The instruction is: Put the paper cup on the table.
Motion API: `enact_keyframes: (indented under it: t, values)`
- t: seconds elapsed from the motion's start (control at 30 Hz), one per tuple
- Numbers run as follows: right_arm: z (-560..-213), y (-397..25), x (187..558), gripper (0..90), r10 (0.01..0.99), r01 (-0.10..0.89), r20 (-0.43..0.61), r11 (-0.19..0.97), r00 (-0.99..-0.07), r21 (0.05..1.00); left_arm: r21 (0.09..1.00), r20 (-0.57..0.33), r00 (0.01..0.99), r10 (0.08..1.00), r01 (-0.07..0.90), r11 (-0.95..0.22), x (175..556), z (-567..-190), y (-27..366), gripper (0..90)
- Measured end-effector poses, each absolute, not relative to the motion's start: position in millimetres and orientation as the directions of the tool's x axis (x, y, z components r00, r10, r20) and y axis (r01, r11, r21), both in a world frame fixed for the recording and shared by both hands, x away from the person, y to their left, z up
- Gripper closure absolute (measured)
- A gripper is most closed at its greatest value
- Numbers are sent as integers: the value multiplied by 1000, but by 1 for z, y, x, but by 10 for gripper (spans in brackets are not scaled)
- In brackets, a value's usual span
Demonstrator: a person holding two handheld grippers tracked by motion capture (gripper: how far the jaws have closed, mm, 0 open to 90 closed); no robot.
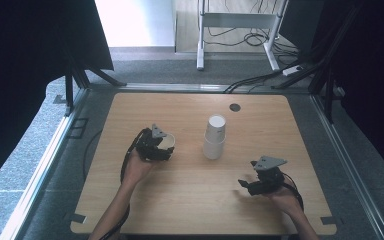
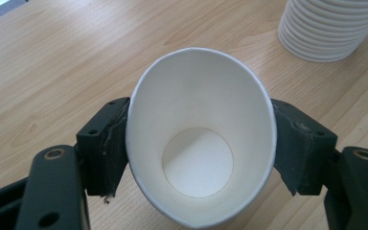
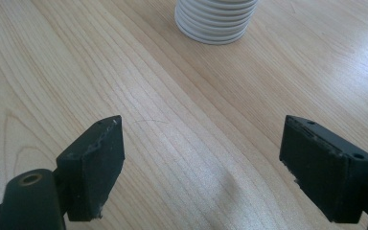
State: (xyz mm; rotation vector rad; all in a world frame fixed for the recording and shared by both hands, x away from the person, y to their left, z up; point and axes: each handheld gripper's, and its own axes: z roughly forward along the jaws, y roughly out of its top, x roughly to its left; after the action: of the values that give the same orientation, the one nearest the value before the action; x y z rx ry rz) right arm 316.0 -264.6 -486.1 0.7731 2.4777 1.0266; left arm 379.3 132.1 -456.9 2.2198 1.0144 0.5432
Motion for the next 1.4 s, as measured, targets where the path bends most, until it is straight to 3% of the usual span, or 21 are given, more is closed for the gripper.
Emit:
enact_keyframes:
  t: [0.43,0.87,1.4]
  values:
    - [-488,-263,316,160,597,352,-107,598,-795,720,691,65,596,800,552,-467,383,-462,135,223]
    - [-489,-262,316,161,591,352,-104,603,-800,716,709,-6,590,807,572,-412,383,-463,136,59]
    - [-492,-260,316,161,582,355,-99,613,-807,706,756,-45,620,783,533,-379,374,-454,132,0]
